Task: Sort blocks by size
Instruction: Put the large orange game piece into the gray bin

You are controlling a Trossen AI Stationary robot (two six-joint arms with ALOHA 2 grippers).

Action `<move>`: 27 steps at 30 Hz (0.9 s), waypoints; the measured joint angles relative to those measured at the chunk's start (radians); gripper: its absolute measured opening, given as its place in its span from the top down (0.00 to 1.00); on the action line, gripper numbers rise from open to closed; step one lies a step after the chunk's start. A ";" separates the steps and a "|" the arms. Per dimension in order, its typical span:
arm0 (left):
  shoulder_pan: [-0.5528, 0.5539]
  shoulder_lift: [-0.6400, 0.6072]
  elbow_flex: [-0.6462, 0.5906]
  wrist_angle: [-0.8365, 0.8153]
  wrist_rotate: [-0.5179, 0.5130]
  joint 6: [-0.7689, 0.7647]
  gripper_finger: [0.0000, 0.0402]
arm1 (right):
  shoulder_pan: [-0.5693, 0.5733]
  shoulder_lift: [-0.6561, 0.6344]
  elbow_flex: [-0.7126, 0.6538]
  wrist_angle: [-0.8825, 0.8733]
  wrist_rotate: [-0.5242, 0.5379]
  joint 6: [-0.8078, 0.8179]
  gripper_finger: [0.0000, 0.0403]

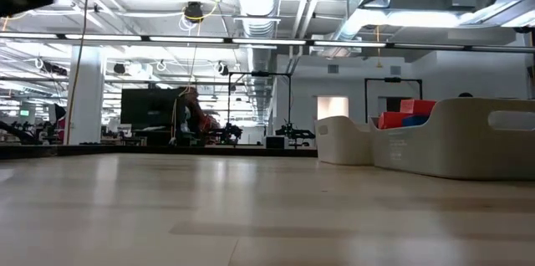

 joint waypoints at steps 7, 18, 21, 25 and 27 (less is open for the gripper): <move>-0.053 0.104 0.000 -0.045 0.061 0.023 0.52 | -0.032 0.000 0.000 0.017 0.000 -0.052 0.37; -0.049 0.146 -0.005 -0.082 0.112 0.135 0.49 | -0.050 0.000 0.000 0.019 0.000 -0.078 0.37; -0.049 0.146 -0.014 -0.094 0.108 0.168 0.49 | -0.049 0.000 0.000 0.019 0.000 -0.078 0.37; -0.046 0.147 -0.064 -0.059 0.111 0.210 0.49 | -0.049 0.000 0.000 0.019 0.000 -0.078 0.37; -0.040 0.147 -0.080 -0.055 0.111 0.221 0.49 | -0.049 0.000 0.000 0.018 0.000 -0.078 0.37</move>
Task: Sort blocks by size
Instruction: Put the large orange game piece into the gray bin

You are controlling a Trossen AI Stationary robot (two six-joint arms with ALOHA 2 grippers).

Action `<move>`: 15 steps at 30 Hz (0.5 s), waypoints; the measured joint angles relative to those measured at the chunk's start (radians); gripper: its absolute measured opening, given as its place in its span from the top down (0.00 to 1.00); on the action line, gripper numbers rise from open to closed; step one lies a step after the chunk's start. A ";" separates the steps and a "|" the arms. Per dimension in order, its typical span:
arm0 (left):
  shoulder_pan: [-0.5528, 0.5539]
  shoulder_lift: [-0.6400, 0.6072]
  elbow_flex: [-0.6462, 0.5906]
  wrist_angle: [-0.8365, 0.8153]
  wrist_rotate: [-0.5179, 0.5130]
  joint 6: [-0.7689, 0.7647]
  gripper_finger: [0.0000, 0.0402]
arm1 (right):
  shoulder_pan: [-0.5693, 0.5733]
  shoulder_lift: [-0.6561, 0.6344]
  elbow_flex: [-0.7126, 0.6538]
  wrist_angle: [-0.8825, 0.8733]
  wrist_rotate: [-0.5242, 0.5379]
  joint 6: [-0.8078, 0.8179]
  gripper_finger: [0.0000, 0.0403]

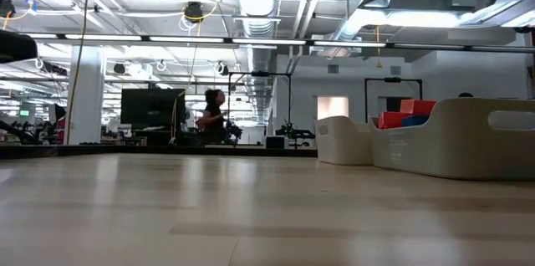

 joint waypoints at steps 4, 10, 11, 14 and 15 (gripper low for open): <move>0.011 0.000 -0.007 0.007 -0.007 0.015 0.49 | 0.000 0.000 0.000 -0.002 0.000 0.000 0.37; 0.023 0.000 -0.008 0.082 -0.010 0.089 0.51 | 0.000 0.000 0.000 -0.002 0.000 0.000 0.37; 0.026 0.000 -0.008 0.102 -0.010 0.110 0.52 | 0.000 0.000 0.000 -0.002 0.000 0.000 0.37; 0.034 0.000 -0.008 0.134 -0.010 0.165 0.55 | 0.000 0.000 0.000 -0.002 0.000 0.001 0.37; 0.036 0.000 -0.008 0.134 -0.011 0.176 0.56 | 0.000 0.000 0.000 -0.002 0.000 0.001 0.37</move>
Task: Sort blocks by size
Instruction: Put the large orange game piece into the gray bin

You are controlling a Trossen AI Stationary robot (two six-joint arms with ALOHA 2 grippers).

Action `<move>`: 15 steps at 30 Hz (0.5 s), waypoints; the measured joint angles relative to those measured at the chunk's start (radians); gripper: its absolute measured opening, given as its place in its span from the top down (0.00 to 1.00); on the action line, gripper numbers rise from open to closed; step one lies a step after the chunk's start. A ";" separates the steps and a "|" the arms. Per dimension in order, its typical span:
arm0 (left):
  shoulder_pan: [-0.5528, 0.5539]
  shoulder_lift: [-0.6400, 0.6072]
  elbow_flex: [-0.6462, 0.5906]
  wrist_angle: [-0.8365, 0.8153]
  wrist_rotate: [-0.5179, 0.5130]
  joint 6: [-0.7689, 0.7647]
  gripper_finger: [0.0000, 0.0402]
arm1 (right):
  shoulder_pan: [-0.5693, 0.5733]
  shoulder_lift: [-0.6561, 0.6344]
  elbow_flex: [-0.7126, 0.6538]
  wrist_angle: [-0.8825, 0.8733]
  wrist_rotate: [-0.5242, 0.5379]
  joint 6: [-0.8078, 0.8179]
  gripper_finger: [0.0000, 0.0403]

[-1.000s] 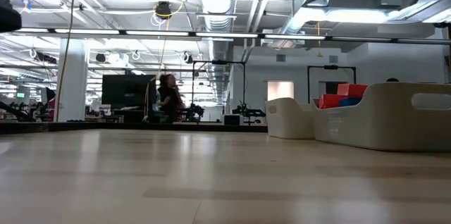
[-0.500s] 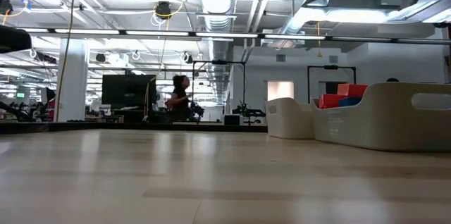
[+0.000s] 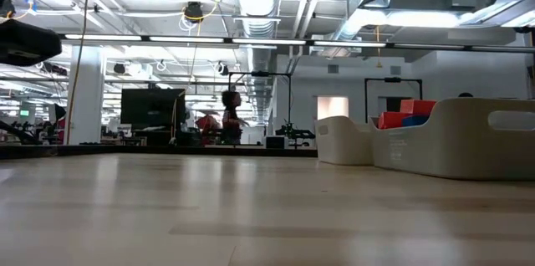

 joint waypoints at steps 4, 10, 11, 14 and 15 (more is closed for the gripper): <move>0.016 0.000 -0.013 0.008 0.004 0.026 0.58 | 0.000 0.000 0.000 0.000 0.000 0.000 0.37; 0.047 0.000 -0.060 0.054 0.036 0.052 0.62 | 0.000 0.000 0.000 0.000 0.000 0.000 0.37; 0.053 0.000 -0.067 0.069 0.035 0.061 0.62 | 0.000 0.000 0.000 0.000 0.000 0.000 0.37; 0.078 0.000 -0.085 0.110 0.035 0.082 0.66 | 0.000 0.000 0.000 0.000 0.000 0.002 0.37; 0.087 0.000 -0.091 0.117 0.034 0.086 0.68 | 0.000 0.000 0.000 0.000 0.000 0.002 0.37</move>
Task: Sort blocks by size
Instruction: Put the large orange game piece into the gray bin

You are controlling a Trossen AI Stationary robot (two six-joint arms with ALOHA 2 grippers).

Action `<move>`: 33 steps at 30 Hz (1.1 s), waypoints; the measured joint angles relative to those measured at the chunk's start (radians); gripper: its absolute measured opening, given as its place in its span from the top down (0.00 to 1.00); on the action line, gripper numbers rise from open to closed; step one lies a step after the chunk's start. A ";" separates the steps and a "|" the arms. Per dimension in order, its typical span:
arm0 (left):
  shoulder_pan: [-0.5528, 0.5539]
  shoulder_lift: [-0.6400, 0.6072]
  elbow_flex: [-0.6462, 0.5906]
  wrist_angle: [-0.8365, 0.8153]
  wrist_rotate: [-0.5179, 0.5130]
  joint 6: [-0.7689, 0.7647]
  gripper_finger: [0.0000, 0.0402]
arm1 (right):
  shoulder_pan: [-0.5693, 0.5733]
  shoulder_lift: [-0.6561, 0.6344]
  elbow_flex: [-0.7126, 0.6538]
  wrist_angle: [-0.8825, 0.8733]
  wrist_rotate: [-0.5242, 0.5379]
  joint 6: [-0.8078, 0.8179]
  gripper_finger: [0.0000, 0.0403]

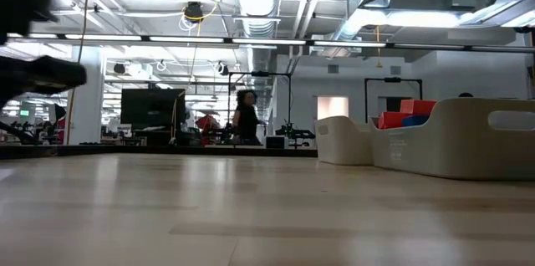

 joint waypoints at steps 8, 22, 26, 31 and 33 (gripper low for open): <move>0.132 0.000 -0.003 0.060 -0.118 0.043 0.80 | 0.003 -0.002 0.000 -0.014 -0.051 -0.014 0.37; 0.626 0.000 -0.003 0.810 0.027 0.352 0.77 | 0.045 -0.030 0.000 -0.089 0.029 0.139 0.37; 0.712 0.000 -0.003 0.975 0.077 0.375 0.77 | 0.044 -0.030 0.000 -0.091 0.043 0.131 0.37; 0.781 0.000 -0.002 1.108 0.085 0.354 0.77 | 0.032 -0.030 0.000 -0.097 0.052 0.131 0.37; 0.794 0.000 0.000 1.132 0.086 0.338 0.77 | 0.023 -0.030 0.000 -0.097 0.052 0.131 0.37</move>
